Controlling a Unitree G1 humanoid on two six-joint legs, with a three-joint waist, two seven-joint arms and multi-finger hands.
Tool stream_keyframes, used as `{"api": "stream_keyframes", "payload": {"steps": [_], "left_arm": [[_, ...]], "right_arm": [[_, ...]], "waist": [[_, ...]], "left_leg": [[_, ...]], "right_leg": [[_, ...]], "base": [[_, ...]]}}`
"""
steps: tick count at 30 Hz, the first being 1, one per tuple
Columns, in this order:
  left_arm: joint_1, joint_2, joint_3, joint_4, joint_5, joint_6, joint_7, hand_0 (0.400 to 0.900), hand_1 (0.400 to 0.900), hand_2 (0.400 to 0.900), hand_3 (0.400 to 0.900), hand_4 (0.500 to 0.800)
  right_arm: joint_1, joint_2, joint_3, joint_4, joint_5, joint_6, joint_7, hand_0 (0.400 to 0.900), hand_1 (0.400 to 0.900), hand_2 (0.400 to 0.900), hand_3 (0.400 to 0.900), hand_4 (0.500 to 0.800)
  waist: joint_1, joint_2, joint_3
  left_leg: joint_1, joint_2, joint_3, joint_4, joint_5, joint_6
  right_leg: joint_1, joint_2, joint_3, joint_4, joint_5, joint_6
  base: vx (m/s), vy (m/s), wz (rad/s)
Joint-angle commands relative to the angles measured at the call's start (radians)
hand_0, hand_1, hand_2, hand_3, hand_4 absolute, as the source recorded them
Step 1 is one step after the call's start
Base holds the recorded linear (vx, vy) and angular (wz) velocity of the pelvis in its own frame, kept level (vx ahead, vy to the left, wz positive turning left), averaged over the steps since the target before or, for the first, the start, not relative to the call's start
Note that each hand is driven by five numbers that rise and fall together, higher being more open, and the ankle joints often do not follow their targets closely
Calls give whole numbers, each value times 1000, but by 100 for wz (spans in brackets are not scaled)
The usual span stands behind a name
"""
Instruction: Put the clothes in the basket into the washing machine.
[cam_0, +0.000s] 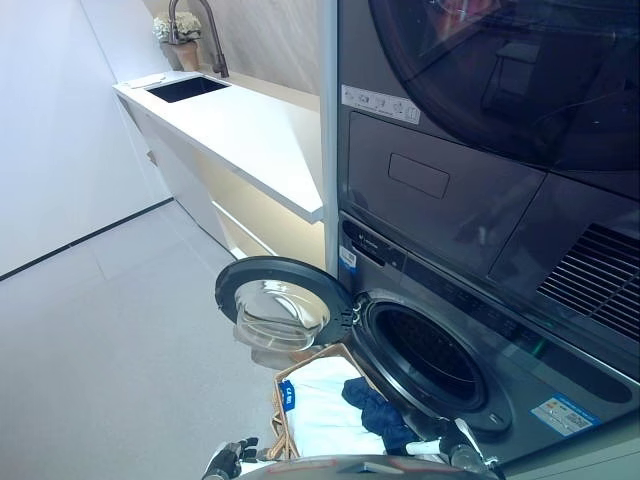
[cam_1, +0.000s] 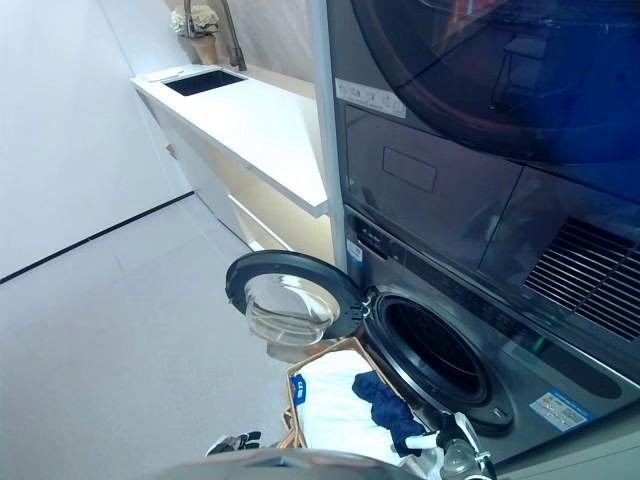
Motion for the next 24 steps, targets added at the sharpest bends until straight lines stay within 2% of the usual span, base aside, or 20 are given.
{"api": "stream_keyframes", "payload": {"steps": [1,13,19,24], "left_arm": [[-80,11,14,24,27,-32,18,900,900,900,900,800],[-79,13,27,34,21,-19,22,900,900,900,900,800],[-95,17,16,25,15,-23,26,900,900,900,900,800],[-115,9,-16,5,-11,-29,37,900,900,900,900,800]], "right_arm": [[-69,3,3,17,-2,-25,-29,900,900,900,900,800],[-75,-12,-2,25,-12,-14,-37,900,900,900,900,800],[-111,-36,3,22,-17,-5,-45,900,900,900,900,800],[-169,-60,20,13,-21,3,-60,900,900,900,900,800]], "waist": [[8,-41,-8],[11,-37,7],[17,-21,46],[30,6,87]], "left_leg": [[-27,-65,-6,29,-70,48],[-40,-66,-12,25,-65,47],[-85,-75,-26,20,-48,48],[-145,-85,-39,10,-20,47]], "right_leg": [[-23,-11,-21,-121,170,20],[-34,-13,-25,-125,175,20],[-77,-20,-34,-127,191,21],[-131,-29,-49,-131,212,21]], "base": [[0,0,0],[-1,-3,2],[-45,-1,12],[-64,11,14]]}}
